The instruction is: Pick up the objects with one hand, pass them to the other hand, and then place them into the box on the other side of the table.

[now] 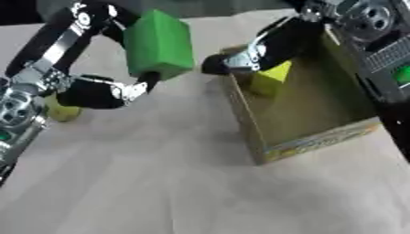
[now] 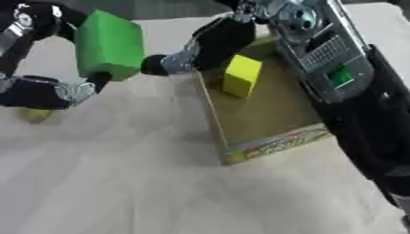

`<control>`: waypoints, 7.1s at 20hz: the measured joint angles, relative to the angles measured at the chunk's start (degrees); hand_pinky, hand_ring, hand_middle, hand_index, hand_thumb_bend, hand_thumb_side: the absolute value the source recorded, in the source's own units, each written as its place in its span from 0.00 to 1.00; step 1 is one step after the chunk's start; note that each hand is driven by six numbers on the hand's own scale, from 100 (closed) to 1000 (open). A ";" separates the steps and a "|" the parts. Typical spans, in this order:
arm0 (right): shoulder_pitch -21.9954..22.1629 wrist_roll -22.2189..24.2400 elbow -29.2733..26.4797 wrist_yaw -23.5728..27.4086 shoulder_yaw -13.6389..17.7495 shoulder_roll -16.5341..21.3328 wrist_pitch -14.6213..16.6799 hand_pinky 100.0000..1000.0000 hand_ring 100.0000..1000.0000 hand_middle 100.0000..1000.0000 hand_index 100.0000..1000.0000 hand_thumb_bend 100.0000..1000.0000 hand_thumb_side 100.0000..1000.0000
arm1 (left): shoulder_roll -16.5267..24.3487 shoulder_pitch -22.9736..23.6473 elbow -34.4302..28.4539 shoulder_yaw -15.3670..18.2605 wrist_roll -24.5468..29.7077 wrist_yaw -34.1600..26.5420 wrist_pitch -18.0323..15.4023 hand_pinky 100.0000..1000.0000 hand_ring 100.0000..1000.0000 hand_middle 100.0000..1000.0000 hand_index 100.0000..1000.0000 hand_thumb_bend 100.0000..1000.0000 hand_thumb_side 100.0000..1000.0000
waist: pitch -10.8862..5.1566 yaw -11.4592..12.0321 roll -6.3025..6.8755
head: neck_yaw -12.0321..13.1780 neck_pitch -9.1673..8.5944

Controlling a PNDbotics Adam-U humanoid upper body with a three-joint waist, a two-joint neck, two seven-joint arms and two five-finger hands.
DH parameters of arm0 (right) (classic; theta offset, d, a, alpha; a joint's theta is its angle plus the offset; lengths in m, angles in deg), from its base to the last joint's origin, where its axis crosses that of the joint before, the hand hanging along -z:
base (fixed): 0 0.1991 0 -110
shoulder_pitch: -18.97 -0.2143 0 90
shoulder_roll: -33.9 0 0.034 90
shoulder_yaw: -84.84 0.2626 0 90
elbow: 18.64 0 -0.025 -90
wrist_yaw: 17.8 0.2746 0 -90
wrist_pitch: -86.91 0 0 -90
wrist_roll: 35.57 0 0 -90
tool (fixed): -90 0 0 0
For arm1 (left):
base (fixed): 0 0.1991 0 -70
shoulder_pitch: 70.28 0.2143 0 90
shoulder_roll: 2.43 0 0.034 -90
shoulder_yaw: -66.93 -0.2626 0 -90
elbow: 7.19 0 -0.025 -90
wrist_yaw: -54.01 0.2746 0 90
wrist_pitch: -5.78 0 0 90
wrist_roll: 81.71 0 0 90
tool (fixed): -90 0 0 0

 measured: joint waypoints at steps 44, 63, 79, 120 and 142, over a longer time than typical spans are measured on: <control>-1.58 6.02 4.48 -4.09 -1.77 -4.07 -0.03 1.00 0.84 0.82 0.86 0.42 0.49 | -3.05 0.56 1.10 -0.51 -0.52 5.39 1.03 0.68 0.50 0.40 0.52 0.00 0.06 | -0.32 0.80 -0.01 | 1.02 -0.41; -2.25 7.37 5.85 -8.59 -2.04 -5.50 1.08 0.97 0.84 0.81 0.86 0.37 0.52 | -4.35 0.44 0.50 -0.50 -1.06 4.45 1.42 0.68 0.49 0.40 0.52 0.00 0.07 | -0.32 0.80 -0.01 | 0.67 0.00; -2.18 7.47 5.57 -7.86 -2.02 -5.38 0.48 0.93 0.79 0.74 0.81 0.38 0.38 | -4.47 0.42 -0.85 -0.20 -1.96 3.71 0.91 0.68 0.49 0.40 0.52 0.00 0.07 | -0.32 0.79 -0.01 | 0.49 0.00; -1.58 -5.93 4.25 0.70 -2.31 -4.39 -8.47 0.86 0.68 0.58 0.53 0.12 0.01 | -4.49 -0.02 -0.36 0.13 -1.61 7.53 2.97 0.91 0.77 0.73 0.87 0.82 0.89 | -0.32 1.11 -0.01 | 0.17 -0.11; 1.35 -7.91 2.78 4.76 1.42 -1.78 -11.92 0.86 0.67 0.58 0.53 0.10 0.02 | -2.19 3.39 0.36 0.17 -3.91 9.13 6.24 0.91 0.76 0.72 0.86 0.63 0.82 | -0.32 0.73 -0.01 | -3.41 -0.59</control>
